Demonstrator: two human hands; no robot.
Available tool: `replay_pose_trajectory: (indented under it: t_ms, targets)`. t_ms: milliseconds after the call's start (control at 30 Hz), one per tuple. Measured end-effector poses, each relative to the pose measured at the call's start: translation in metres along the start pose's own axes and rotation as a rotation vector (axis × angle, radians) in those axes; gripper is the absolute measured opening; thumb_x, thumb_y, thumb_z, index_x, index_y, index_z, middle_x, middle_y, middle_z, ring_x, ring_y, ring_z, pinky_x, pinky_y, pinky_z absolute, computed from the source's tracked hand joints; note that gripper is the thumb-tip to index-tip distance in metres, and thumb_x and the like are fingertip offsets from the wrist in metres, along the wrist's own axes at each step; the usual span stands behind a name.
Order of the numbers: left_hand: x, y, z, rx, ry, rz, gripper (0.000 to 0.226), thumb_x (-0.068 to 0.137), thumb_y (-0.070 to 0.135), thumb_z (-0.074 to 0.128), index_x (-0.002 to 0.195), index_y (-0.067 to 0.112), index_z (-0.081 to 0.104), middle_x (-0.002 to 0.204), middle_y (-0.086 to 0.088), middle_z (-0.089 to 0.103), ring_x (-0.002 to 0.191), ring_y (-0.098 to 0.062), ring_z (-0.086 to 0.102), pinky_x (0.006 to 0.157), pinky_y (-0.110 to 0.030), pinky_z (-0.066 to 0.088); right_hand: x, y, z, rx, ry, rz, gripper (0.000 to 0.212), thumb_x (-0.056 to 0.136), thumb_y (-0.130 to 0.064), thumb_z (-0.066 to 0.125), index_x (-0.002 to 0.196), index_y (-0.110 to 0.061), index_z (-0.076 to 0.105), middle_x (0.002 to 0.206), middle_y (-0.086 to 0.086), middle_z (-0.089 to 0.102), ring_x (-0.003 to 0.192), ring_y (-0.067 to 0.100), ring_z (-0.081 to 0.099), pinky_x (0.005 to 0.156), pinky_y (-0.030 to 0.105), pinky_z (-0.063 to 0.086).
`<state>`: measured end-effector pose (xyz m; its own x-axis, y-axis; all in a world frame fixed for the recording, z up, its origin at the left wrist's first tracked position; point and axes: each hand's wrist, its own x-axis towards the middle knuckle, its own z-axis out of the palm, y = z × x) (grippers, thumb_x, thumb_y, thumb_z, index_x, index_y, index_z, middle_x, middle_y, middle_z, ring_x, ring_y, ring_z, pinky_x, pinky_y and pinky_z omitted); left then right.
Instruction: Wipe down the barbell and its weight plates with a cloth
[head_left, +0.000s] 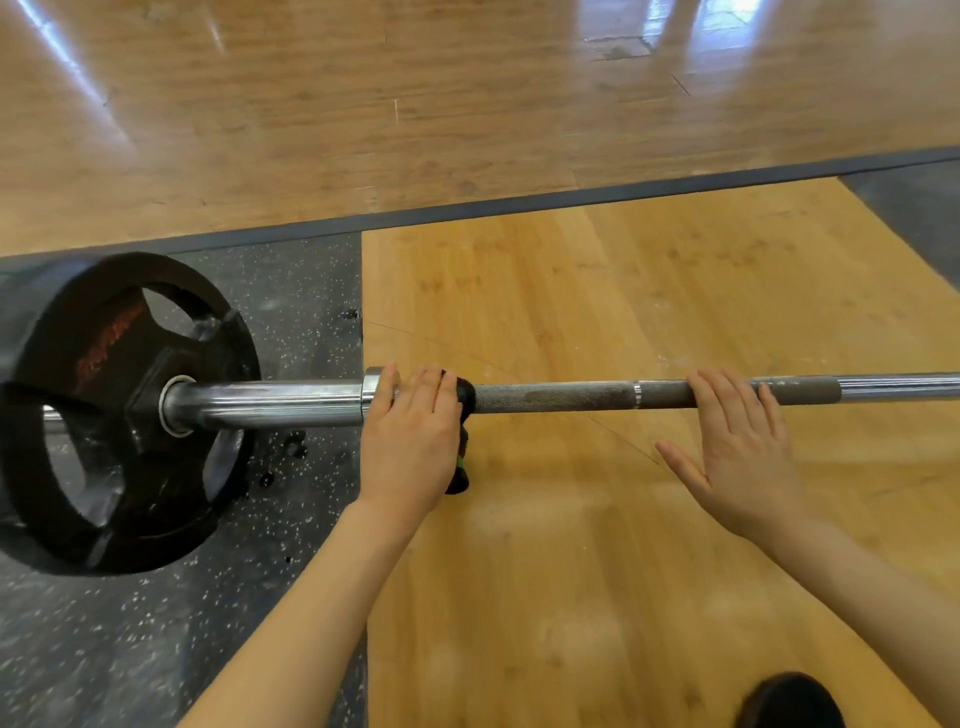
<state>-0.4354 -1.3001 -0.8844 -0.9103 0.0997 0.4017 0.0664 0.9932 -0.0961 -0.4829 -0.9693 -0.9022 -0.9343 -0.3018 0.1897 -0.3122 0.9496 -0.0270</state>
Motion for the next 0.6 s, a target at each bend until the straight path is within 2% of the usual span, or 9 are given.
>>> replay_pose_trajectory:
  t_ms: [67, 133, 367, 467, 600]
  targets:
    - [-0.01, -0.005, -0.009, 0.059, -0.053, -0.007, 0.038, 0.098, 0.017, 0.04, 0.125, 0.0, 0.061, 0.127, -0.017, 0.062, 0.118, -0.031, 0.059, 0.117, -0.053, 0.02, -0.009, -0.001, 0.0, 0.003, 0.007, 0.008, 0.079, 0.095, -0.064, 0.022, 0.149, -0.008, 0.029, 0.151, 0.011, 0.036, 0.144, 0.029, 0.027, 0.119, 0.049, 0.015]
    - [-0.019, -0.002, -0.017, 0.088, -0.102, -0.019, 0.044, 0.098, 0.021, 0.033, 0.128, 0.001, 0.058, 0.131, -0.018, 0.059, 0.123, -0.032, 0.055, 0.117, -0.053, 0.018, -0.017, -0.002, 0.001, 0.011, 0.016, 0.015, 0.078, 0.095, -0.064, 0.023, 0.149, -0.007, 0.03, 0.151, 0.011, 0.035, 0.145, 0.028, 0.026, 0.119, 0.049, 0.014]
    - [-0.031, 0.039, -0.028, -0.062, -0.147, -0.121, 0.044, 0.094, 0.023, 0.059, 0.126, -0.007, 0.057, 0.128, -0.025, 0.059, 0.124, -0.038, 0.053, 0.113, -0.051, 0.032, -0.045, -0.01, -0.001, 0.008, 0.031, 0.028, 0.078, 0.094, -0.059, 0.03, 0.149, -0.004, 0.028, 0.154, 0.014, 0.031, 0.147, 0.03, 0.021, 0.12, 0.05, 0.013]
    - [-0.028, 0.056, -0.028, -0.124, -0.146, -0.12, 0.043, 0.097, 0.025, 0.048, 0.125, -0.006, 0.058, 0.125, -0.022, 0.061, 0.122, -0.037, 0.055, 0.113, -0.05, 0.032, -0.054, -0.013, -0.002, 0.01, 0.052, 0.04, 0.075, 0.095, -0.056, 0.03, 0.147, -0.002, 0.032, 0.15, 0.017, 0.036, 0.144, 0.033, 0.025, 0.118, 0.053, 0.017]
    - [-0.025, 0.078, -0.026, -0.178, -0.179, -0.08, 0.056, 0.098, 0.038, 0.035, 0.127, -0.004, 0.058, 0.122, -0.019, 0.063, 0.122, -0.034, 0.055, 0.114, -0.05, 0.031, -0.06, -0.013, -0.004, -0.01, 0.062, 0.008, 0.075, 0.095, -0.054, 0.031, 0.148, 0.0, 0.031, 0.152, 0.017, 0.034, 0.145, 0.031, 0.024, 0.117, 0.053, 0.02]
